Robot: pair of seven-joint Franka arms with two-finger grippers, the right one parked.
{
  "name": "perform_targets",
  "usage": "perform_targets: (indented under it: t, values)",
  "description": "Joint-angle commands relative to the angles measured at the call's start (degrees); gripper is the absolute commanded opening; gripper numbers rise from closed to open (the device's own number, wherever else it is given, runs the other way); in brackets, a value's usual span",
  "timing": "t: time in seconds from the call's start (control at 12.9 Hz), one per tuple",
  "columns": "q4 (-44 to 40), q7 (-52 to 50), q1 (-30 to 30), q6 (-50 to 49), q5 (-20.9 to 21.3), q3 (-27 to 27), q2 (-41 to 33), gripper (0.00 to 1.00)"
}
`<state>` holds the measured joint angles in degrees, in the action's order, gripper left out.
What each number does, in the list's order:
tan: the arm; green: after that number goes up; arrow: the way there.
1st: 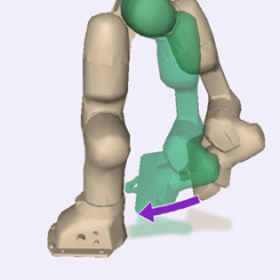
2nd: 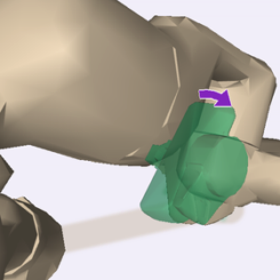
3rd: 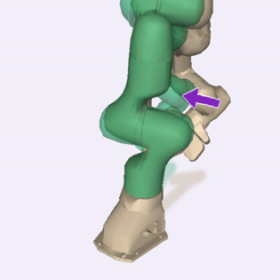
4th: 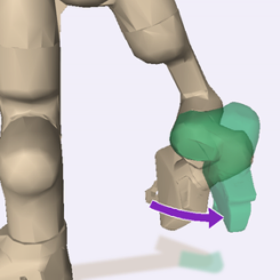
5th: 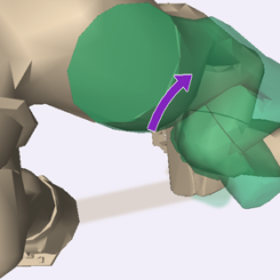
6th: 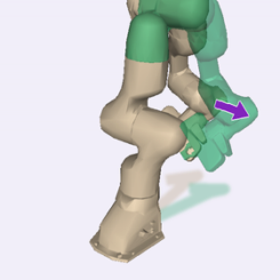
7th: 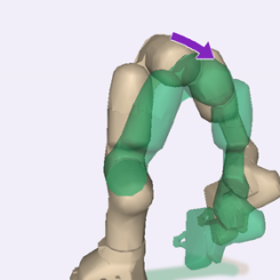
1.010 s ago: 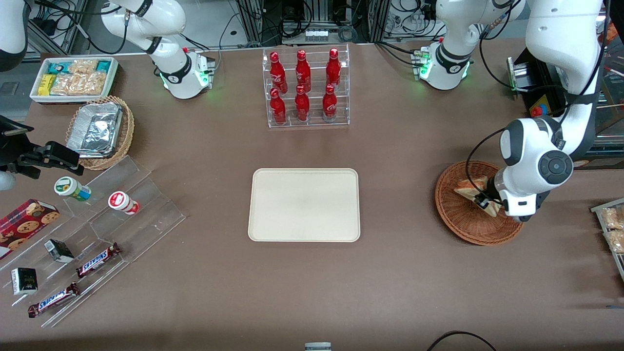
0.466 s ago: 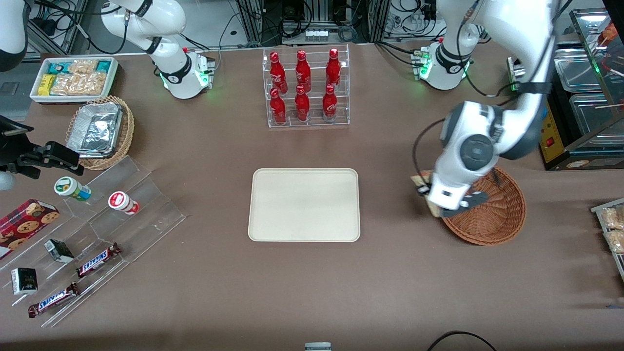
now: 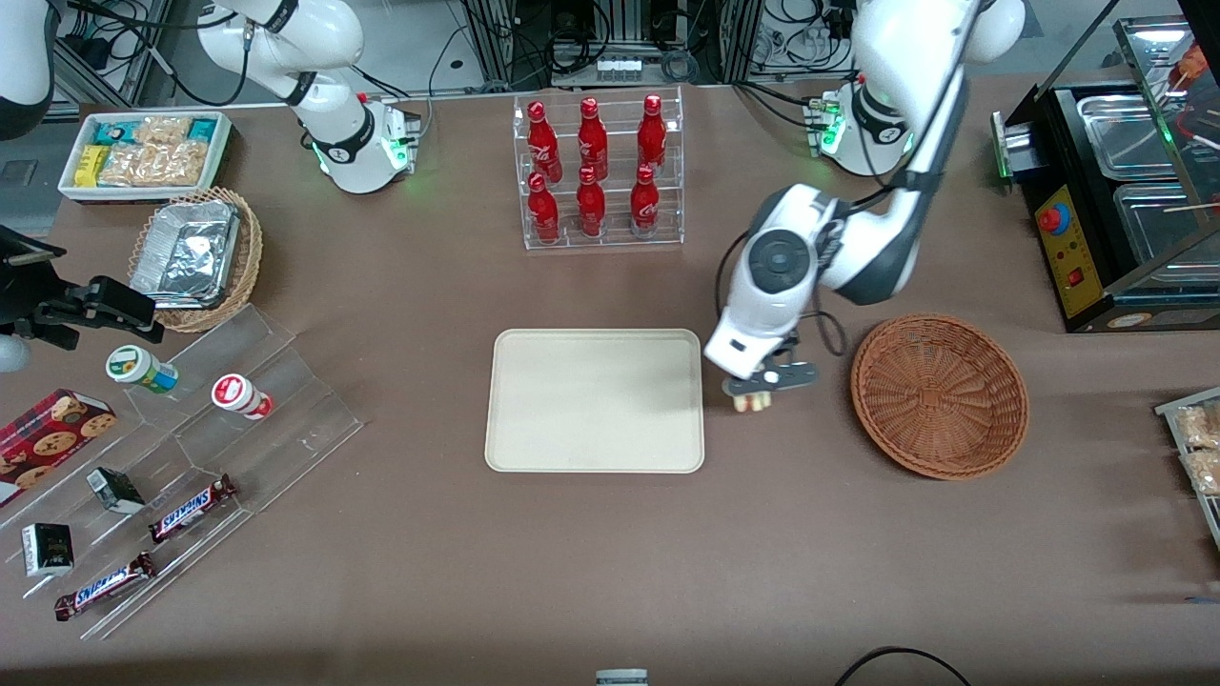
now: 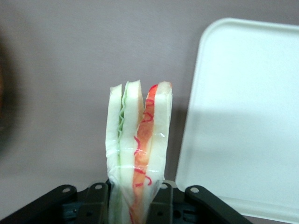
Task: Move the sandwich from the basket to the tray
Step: 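Lift the sandwich out of the basket and carry it to the tray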
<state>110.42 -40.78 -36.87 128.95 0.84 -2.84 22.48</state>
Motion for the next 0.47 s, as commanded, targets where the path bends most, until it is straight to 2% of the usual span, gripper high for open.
perform_targets:
  t: [0.0,0.39]
  values:
    - [-5.80,0.52,-4.42,0.43,-0.92,-0.68,4.83,0.23]
    - [-12.50,1.49,-7.78,0.69,-0.66,-0.50,11.09,0.26]
